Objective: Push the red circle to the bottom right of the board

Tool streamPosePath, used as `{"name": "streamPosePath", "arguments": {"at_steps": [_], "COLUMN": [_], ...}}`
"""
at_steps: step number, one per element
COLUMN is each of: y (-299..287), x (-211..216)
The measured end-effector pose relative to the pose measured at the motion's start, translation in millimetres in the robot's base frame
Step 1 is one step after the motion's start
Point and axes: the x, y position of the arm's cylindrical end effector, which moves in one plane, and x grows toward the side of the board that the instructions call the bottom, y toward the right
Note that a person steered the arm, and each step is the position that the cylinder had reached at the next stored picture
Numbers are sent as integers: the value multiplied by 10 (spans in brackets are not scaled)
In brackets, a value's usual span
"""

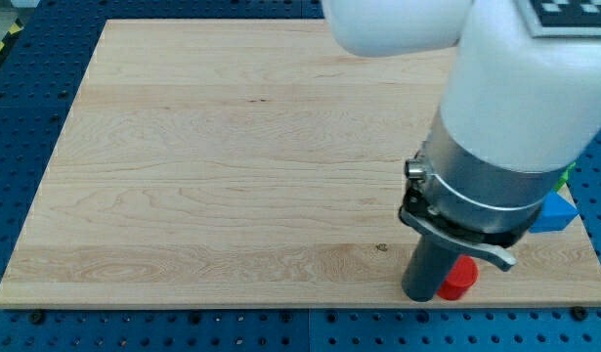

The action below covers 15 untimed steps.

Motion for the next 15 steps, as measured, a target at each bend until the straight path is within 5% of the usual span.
{"name": "streamPosePath", "arguments": {"at_steps": [7,10,15], "y": [716,482,865], "x": [-3,-3,-386]}}
